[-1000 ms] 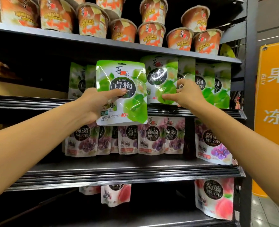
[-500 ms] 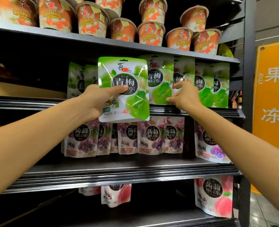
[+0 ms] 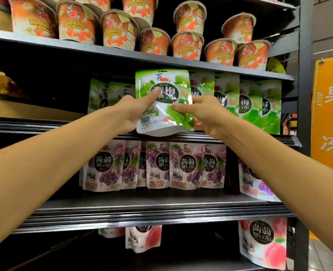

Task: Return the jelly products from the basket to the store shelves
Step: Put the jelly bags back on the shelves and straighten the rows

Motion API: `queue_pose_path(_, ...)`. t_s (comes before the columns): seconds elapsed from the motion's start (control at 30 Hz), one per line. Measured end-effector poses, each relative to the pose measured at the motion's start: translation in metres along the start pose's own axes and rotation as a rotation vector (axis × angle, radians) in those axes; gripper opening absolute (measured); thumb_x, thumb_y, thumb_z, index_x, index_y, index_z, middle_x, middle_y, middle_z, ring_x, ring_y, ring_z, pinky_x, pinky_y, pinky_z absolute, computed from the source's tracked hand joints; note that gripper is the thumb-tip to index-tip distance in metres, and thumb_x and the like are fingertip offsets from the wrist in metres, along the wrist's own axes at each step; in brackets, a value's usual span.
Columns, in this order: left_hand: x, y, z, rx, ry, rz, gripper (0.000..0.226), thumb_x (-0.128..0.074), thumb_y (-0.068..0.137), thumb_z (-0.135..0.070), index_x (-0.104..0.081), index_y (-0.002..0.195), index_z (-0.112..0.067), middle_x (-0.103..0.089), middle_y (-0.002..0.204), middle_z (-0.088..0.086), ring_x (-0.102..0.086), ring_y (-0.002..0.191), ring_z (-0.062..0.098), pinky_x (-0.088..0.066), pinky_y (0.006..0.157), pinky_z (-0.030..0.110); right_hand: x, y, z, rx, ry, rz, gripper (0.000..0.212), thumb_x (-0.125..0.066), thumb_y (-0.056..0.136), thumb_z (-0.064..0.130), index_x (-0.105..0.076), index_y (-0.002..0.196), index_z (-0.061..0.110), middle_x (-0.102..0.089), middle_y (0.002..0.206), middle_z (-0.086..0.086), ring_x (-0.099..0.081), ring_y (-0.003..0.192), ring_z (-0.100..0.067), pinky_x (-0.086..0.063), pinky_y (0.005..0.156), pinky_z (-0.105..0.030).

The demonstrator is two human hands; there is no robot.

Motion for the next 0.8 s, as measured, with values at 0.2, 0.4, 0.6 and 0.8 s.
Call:
queue_pose_path(0.2,0.017,-0.016,-0.043,-0.508,0.455,-0.231,0.042,-0.056,0.095,-0.042,-0.049,0.126,-0.015,-0.052,0.119,0.002,-0.054,0.102,0.015,-0.045,0.082,0.022,0.007,0.019,0.001,-0.046,0.170,-0.156,0.043,-0.081,0.075,0.003,-0.055,0.109,0.001,-0.067,0.082,-0.007,-0.068,0.052,-0.012,-0.053,0.040,-0.025)
queue_pose_path(0.4,-0.026,-0.042,-0.030,-0.688,0.894,-0.040,0.027,-0.052,0.098,-0.031,-0.060,0.123,-0.026,-0.050,0.136,-0.003,-0.052,0.118,0.014,-0.040,0.103,0.035,-0.005,0.033,-0.001,-0.017,0.137,-0.248,0.071,-0.082,0.076,0.004,-0.047,0.138,0.005,-0.065,0.119,-0.012,-0.070,0.091,-0.026,-0.059,0.069,-0.038)
queue_pose_path(0.6,-0.035,-0.042,-0.008,-0.637,0.962,0.006,0.032,-0.051,0.098,-0.029,-0.059,0.129,-0.028,-0.045,0.140,-0.008,-0.055,0.114,0.015,-0.038,0.107,0.050,-0.003,0.034,-0.007,0.033,-0.066,-0.195,0.057,-0.076,0.082,0.005,-0.053,0.133,0.012,-0.061,0.113,0.000,-0.064,0.099,-0.020,-0.054,0.080,-0.032)
queue_pose_path(0.8,-0.039,-0.041,-0.006,-0.654,0.982,0.023,0.037,-0.051,0.097,-0.026,-0.056,0.133,-0.026,-0.048,0.137,-0.008,-0.055,0.112,0.013,-0.039,0.107,0.048,0.022,0.028,0.001,0.064,-0.419,-0.213,0.023,-0.076,0.082,0.003,-0.065,0.102,-0.002,-0.068,0.089,-0.014,-0.068,0.068,-0.017,-0.060,0.061,-0.031)
Point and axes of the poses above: each hand's wrist, its own y-axis towards the middle knuckle, its own x-axis out of the back of the hand, z = x × y, the point moved 10 cm from there along y, towards the middle knuckle
